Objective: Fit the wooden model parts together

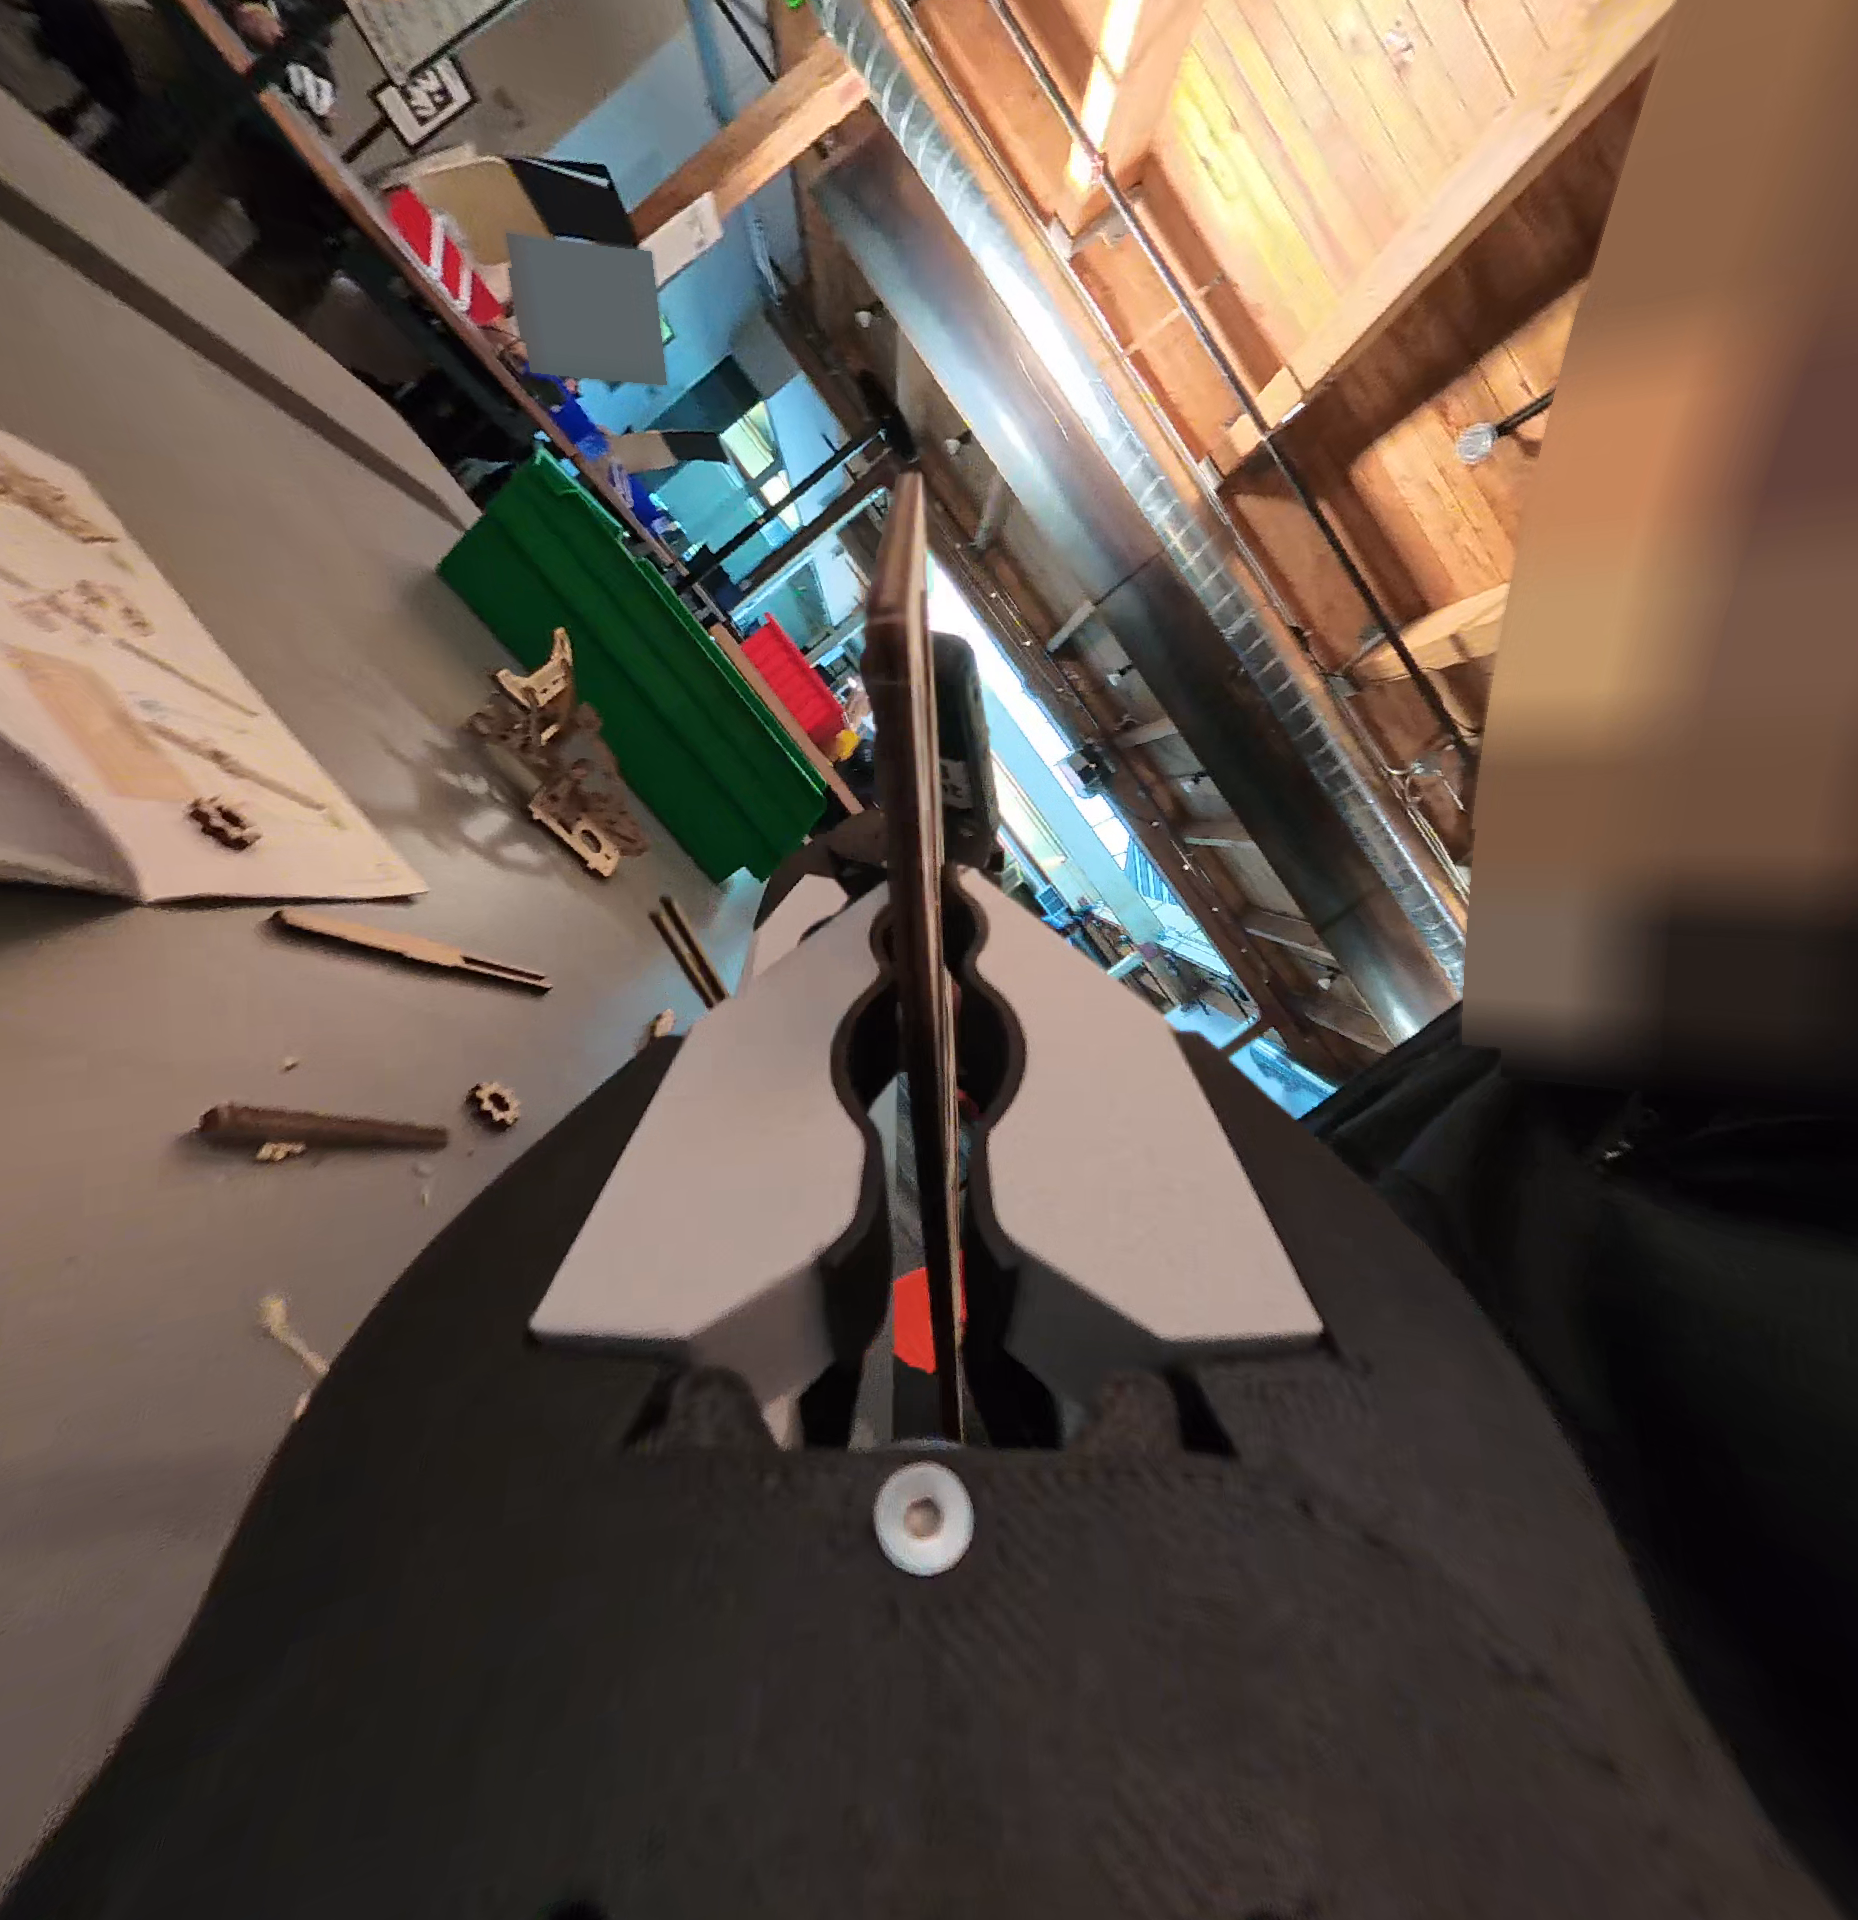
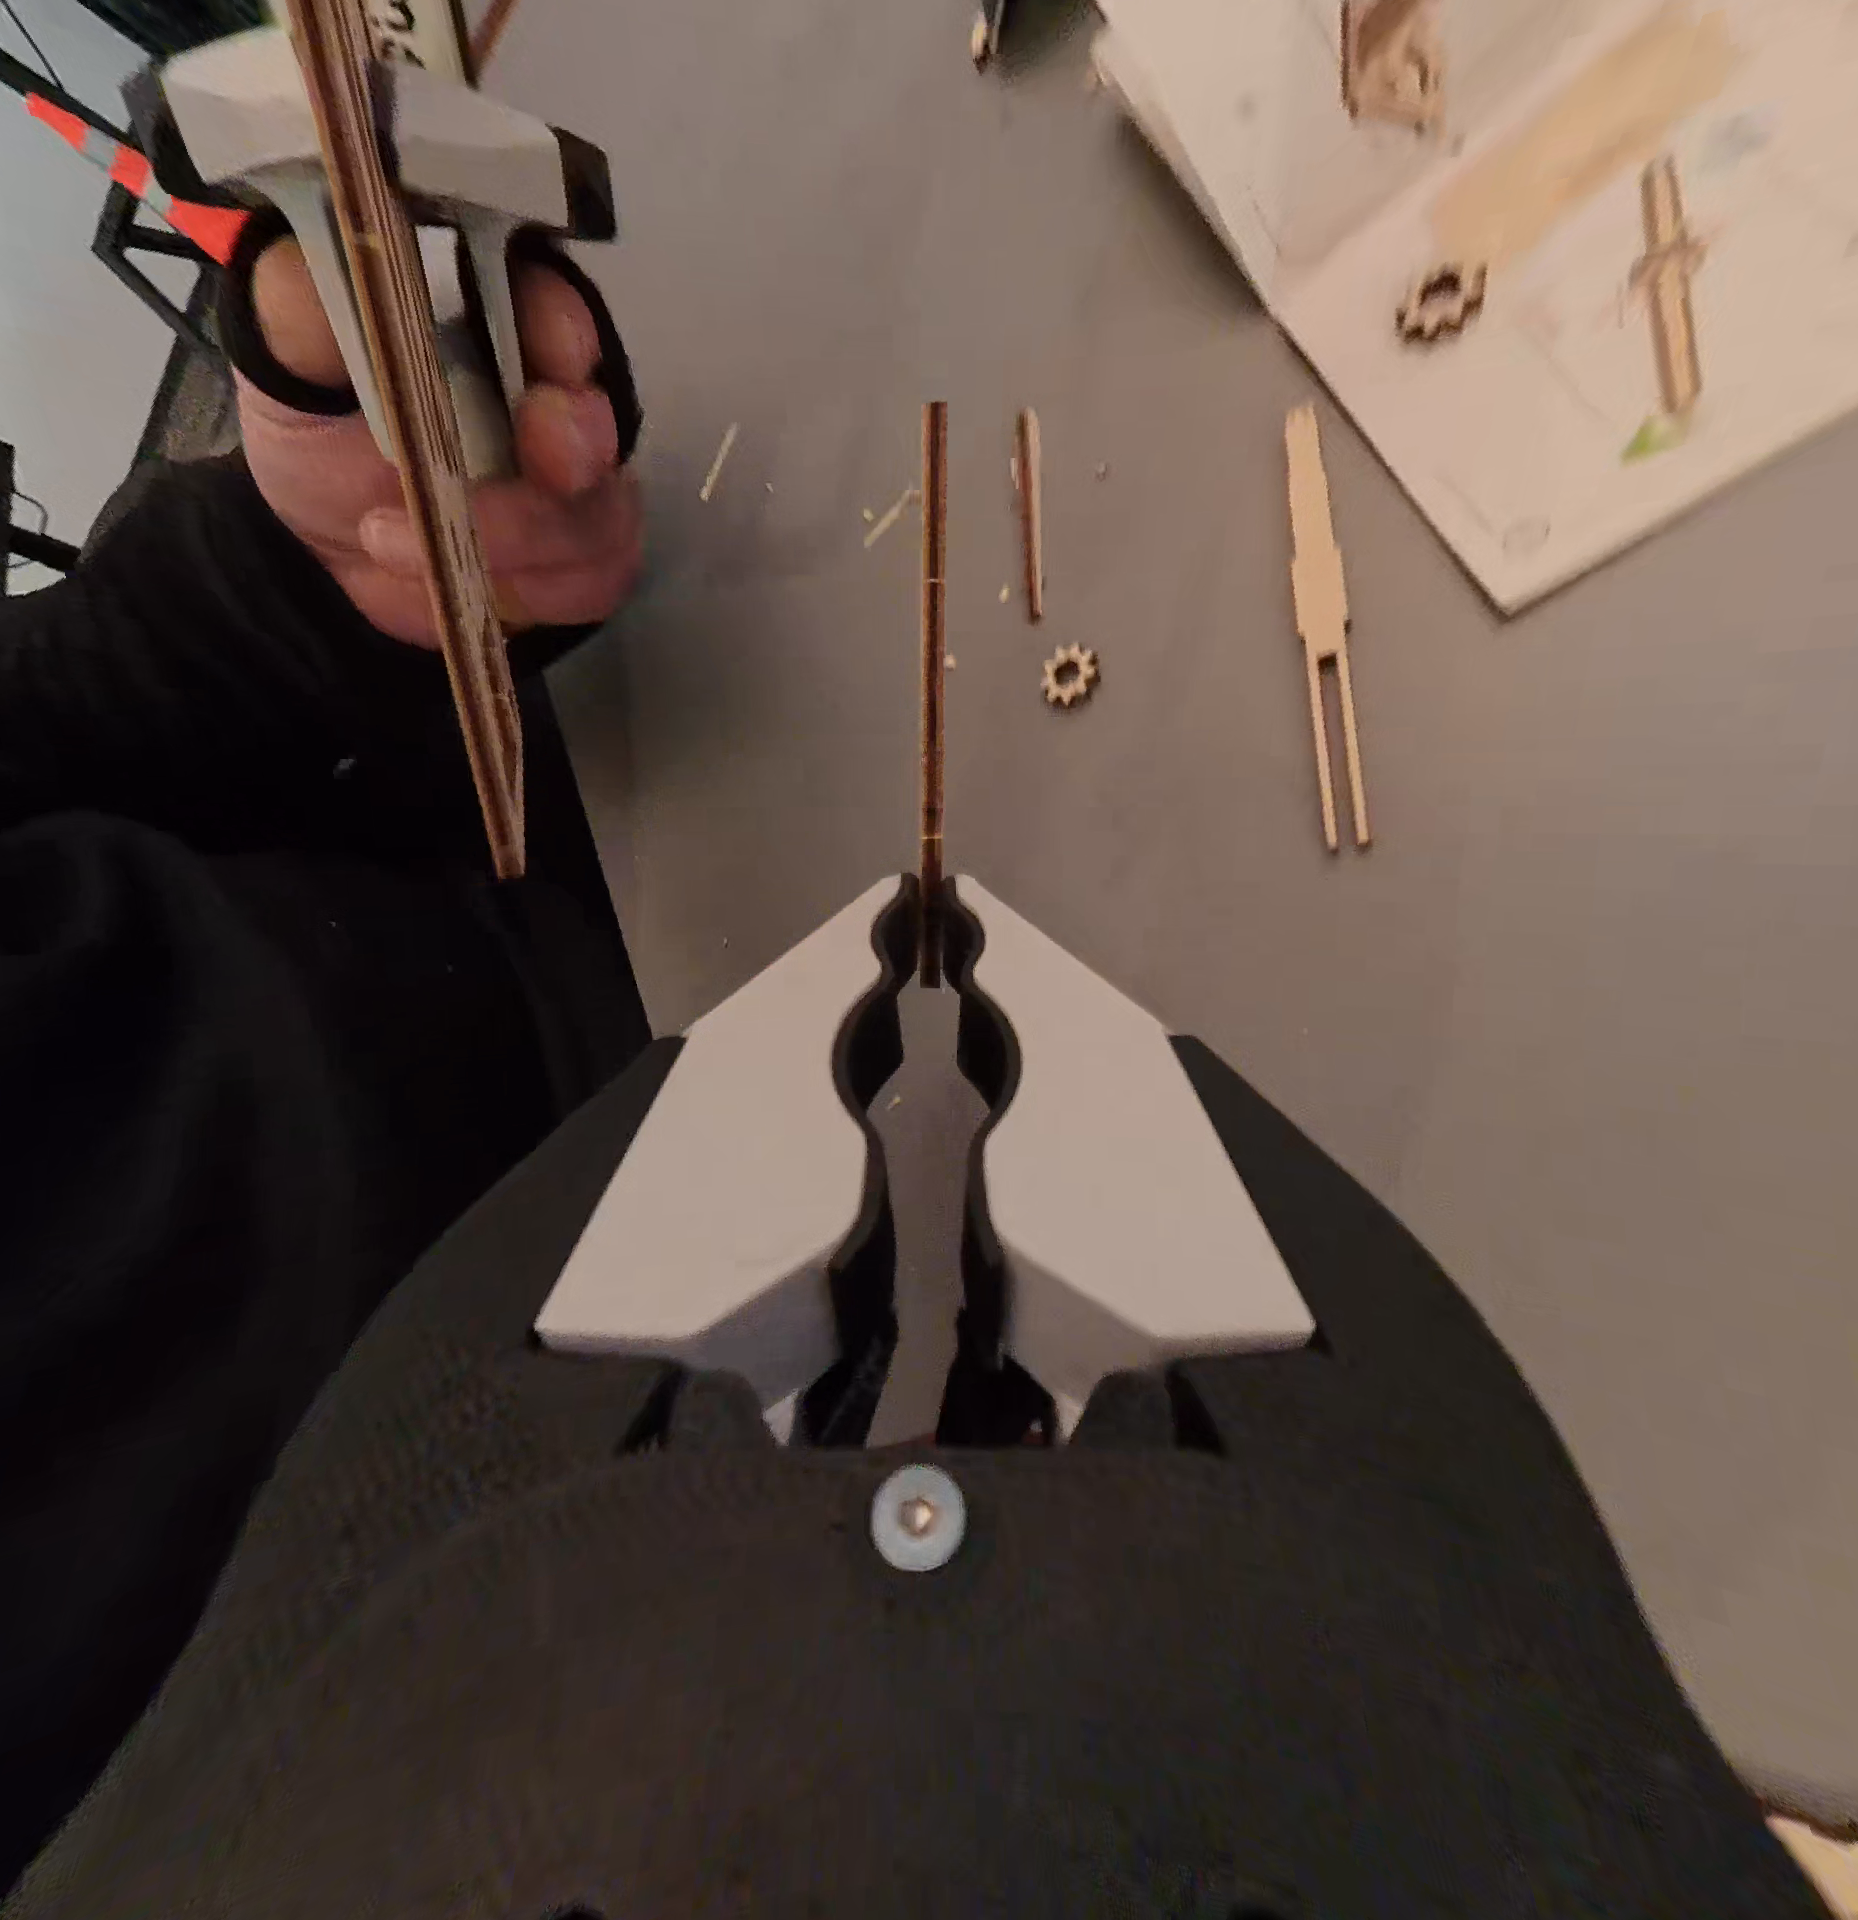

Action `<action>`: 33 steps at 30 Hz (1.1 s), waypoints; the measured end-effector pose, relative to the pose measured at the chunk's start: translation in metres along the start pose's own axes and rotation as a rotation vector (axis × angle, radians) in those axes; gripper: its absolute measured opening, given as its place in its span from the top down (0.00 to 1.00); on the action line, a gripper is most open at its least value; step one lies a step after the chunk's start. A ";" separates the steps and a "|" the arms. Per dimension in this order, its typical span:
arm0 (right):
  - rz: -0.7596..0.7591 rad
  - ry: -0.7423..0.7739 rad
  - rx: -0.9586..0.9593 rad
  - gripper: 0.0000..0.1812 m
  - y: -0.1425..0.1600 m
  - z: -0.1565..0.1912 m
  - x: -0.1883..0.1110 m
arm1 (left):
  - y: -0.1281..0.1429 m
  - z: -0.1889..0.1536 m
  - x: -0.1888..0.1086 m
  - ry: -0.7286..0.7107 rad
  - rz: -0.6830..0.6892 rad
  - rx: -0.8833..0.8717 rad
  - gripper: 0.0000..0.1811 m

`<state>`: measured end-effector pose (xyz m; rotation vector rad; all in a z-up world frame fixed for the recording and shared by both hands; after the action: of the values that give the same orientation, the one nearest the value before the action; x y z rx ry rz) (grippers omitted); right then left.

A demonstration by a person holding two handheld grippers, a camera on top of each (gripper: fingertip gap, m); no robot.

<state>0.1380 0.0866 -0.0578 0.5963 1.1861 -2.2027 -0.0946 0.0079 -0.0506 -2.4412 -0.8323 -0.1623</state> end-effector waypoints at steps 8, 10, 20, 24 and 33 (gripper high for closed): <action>0.123 0.023 0.093 0.99 0.018 -0.010 0.005 | -0.001 0.010 -0.020 -0.109 -0.035 -0.019 0.99; 0.223 0.106 0.062 0.96 0.024 -0.013 0.006 | -0.001 0.010 -0.021 -0.136 -0.027 -0.008 0.99; 0.049 0.197 -0.067 0.89 0.002 0.013 -0.022 | 0.005 0.012 -0.018 -0.194 -0.063 -0.022 0.99; -0.063 0.063 -0.028 0.88 -0.005 0.031 -0.013 | 0.007 0.012 -0.016 -0.214 -0.083 -0.038 0.99; -0.103 0.021 -0.040 0.88 -0.007 0.040 -0.002 | -0.001 0.005 -0.033 -0.312 -0.121 0.010 0.99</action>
<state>0.1303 0.0567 -0.0322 0.5546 1.2947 -2.2574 -0.1217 -0.0060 -0.0632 -2.4424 -1.1124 0.1835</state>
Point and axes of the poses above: each gripper's, where its closed fingertips meet, x out along the fingers, y out of its underside, z = x × y across the jaws, the point moved 9 cm from there along -x, back along the fingers, and after that the axes turned 6 degrees about -x, right-handed, at the moved point
